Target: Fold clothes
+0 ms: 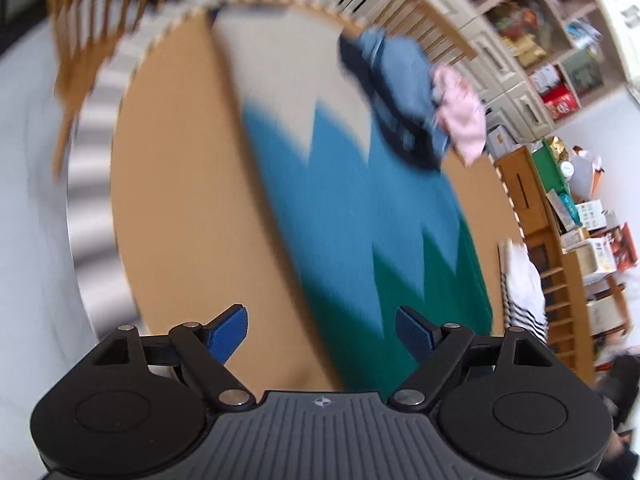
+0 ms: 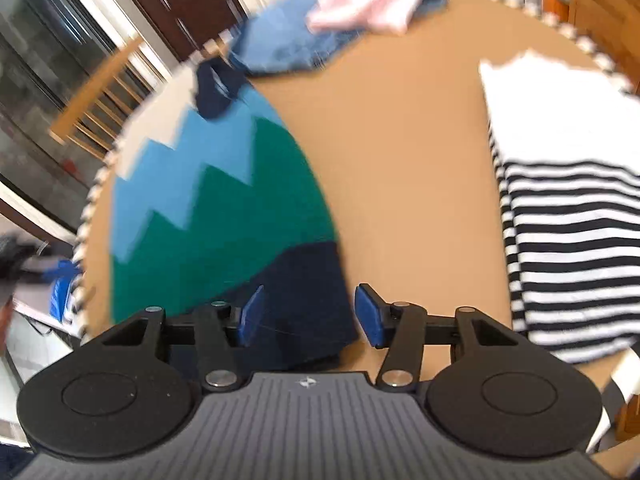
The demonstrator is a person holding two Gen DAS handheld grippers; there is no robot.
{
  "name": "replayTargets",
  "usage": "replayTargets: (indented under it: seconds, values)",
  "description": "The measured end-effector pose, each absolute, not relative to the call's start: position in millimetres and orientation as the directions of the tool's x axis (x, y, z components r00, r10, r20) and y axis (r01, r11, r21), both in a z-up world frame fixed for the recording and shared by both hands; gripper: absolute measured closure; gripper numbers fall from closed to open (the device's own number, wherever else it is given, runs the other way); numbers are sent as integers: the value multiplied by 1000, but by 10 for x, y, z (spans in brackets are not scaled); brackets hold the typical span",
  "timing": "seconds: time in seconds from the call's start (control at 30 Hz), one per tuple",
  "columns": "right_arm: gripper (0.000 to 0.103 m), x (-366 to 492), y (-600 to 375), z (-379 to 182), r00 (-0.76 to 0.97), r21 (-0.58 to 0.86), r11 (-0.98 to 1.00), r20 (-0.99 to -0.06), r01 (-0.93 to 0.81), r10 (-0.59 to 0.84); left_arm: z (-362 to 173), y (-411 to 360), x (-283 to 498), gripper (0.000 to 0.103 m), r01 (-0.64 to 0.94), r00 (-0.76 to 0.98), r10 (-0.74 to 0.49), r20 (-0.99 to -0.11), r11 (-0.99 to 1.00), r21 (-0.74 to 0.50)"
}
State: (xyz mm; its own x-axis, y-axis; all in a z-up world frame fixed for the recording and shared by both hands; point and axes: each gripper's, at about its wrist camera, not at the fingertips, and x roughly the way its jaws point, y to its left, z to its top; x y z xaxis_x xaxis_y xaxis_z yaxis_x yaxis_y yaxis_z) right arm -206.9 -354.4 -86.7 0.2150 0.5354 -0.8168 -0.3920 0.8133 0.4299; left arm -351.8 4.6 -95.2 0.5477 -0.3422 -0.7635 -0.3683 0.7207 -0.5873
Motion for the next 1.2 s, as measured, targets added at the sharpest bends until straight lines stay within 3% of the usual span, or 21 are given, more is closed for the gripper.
replayTargets:
  seconds: [0.27, 0.53, 0.77, 0.9, 1.2]
  values:
    - [43, -1665, -3903, -1179, -36, 651, 739, -754, -174, 656, -1402, -301, -3659, 20, -415, 449, -555, -700, 564, -714]
    - [35, -1478, -3923, -1222, -207, 703, 686, -711, -188, 672, -1557, -523, -3687, 20, -488, 461, -595, -658, 449, -748]
    - [34, -1311, -3822, -1296, -374, 755, 615, -651, -228, 661, -1672, -997, -4003, 20, -567, 583, -529, -616, 279, -775]
    - [33, -1248, -3781, -1322, -440, 773, 585, -626, -245, 644, -1679, -1237, -4165, 21, -575, 679, -419, -602, 206, -792]
    - [33, -1351, -3744, -1282, -472, 794, 534, -605, -291, 641, -1643, -1433, -4190, 20, -551, 723, -357, -592, 220, -805]
